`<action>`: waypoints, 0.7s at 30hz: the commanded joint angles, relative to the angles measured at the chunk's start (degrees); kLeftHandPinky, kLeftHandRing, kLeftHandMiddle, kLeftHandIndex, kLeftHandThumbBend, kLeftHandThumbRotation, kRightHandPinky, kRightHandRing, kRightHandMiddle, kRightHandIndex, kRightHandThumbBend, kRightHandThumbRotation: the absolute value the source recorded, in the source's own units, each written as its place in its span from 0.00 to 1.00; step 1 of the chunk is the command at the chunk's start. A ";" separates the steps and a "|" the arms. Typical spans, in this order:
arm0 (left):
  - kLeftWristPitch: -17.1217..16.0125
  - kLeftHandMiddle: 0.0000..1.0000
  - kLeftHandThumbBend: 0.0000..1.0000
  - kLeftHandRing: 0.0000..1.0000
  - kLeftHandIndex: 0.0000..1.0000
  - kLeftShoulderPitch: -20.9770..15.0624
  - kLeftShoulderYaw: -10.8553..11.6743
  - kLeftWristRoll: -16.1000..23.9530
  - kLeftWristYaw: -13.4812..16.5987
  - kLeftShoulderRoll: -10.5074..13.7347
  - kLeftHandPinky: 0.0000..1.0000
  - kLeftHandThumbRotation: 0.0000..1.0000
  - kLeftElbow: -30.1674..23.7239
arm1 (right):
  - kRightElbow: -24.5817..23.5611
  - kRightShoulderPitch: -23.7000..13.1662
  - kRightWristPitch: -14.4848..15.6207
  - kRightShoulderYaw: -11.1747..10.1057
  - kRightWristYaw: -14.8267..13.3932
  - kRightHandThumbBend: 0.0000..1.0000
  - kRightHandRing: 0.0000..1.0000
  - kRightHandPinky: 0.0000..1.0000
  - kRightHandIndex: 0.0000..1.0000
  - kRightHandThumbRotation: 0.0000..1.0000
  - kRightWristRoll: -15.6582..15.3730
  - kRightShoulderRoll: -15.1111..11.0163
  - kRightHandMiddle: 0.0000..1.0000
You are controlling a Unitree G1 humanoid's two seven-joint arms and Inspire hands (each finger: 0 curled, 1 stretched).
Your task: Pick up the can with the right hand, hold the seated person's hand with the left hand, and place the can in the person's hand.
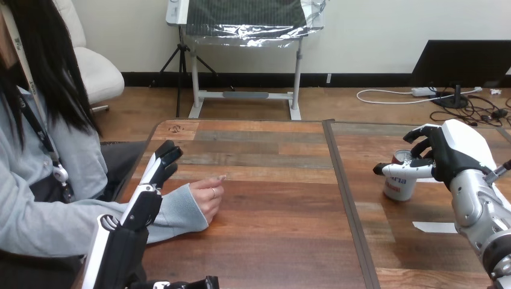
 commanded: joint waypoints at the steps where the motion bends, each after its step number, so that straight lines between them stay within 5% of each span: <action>1: -0.80 0.97 1.00 0.98 0.92 -2.86 1.73 1.34 0.64 -0.75 0.92 0.55 -1.23 | -1.25 0.50 -0.69 0.01 -0.38 0.97 0.44 0.46 0.73 0.40 0.58 1.44 0.48; 14: -1.11 0.98 1.00 0.99 0.93 -3.47 0.24 0.24 0.51 -0.28 0.92 0.55 -0.65 | -1.75 0.77 -0.79 0.03 -0.63 0.98 0.46 0.40 0.72 0.40 1.69 2.01 0.51; 21: -0.90 0.97 1.00 0.97 0.93 -3.64 0.17 0.27 0.49 -0.29 0.91 0.55 -0.54 | -1.93 0.87 -0.80 0.19 -0.55 0.97 0.56 0.51 0.71 0.39 1.69 2.13 0.61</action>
